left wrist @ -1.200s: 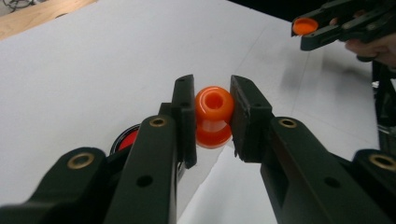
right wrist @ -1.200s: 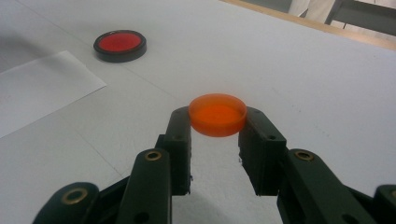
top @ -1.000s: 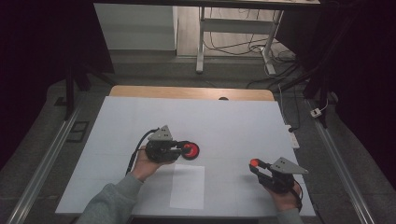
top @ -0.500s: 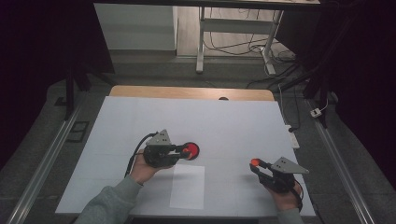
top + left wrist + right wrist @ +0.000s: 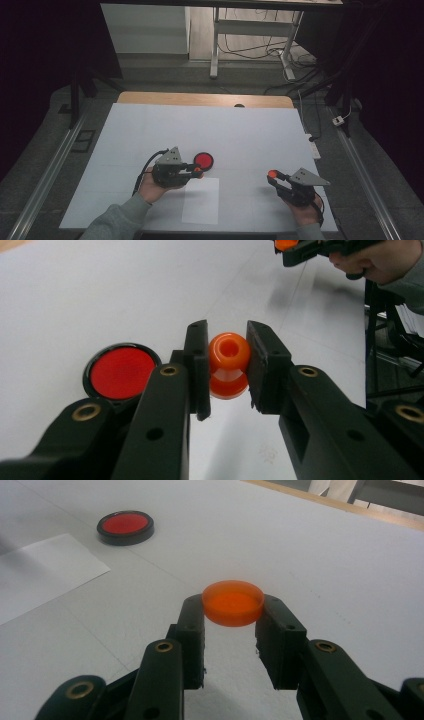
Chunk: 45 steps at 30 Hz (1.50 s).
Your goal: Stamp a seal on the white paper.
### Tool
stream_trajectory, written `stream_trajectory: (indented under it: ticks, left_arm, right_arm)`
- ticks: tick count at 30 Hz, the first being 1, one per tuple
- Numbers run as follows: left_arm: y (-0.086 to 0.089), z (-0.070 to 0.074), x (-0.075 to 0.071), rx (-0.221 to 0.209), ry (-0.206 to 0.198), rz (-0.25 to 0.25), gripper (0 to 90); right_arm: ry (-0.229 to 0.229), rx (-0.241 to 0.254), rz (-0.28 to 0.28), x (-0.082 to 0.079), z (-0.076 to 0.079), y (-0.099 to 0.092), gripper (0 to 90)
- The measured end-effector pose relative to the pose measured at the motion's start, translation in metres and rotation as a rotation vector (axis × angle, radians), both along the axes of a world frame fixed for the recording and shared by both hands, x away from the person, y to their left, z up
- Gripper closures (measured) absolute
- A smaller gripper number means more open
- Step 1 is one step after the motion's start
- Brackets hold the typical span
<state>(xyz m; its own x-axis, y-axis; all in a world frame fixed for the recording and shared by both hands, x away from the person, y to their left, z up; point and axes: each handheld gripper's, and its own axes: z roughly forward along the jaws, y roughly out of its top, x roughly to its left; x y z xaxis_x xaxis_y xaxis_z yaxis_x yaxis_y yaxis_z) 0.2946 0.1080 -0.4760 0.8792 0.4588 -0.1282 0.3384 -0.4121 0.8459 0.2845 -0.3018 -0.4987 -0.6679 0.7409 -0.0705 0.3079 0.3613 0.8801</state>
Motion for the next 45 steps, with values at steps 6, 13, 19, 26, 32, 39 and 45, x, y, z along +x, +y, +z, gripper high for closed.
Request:
stream_trajectory:
  ticks: [6, 13, 19, 26, 32, 39, 45]
  left_arm:
    - [-0.003, -0.004, -0.004, 0.007, 0.004, -0.014, 72.5]
    - [-0.008, -0.011, -0.008, 0.019, 0.021, -0.034, 72.5]
    - [-0.010, -0.013, -0.008, 0.028, 0.023, -0.040, 72.5]
    - [-0.014, -0.017, -0.010, 0.043, 0.032, -0.056, 72.5]
    - [-0.016, -0.023, -0.012, 0.063, 0.045, -0.069, 72.5]
    - [-0.020, -0.031, -0.012, 0.083, 0.059, -0.076, 72.5]
    - [-0.024, -0.040, -0.012, 0.121, 0.069, -0.081, 72.5]
  right_arm:
    - [-0.001, 0.000, -0.001, 0.000, 0.000, 0.000, 64.6]
    - [0.001, -0.002, -0.002, 0.000, -0.001, 0.001, 64.5]
    - [0.002, -0.003, -0.002, 0.000, -0.001, 0.001, 64.5]
    - [0.002, -0.007, -0.005, 0.000, -0.001, 0.001, 64.5]
    - [0.006, -0.006, -0.001, 0.000, -0.002, 0.001, 64.5]
    - [0.005, -0.006, 0.000, 0.000, -0.002, 0.001, 64.5]
    - [0.006, -0.008, 0.002, 0.000, -0.002, 0.001, 64.5]
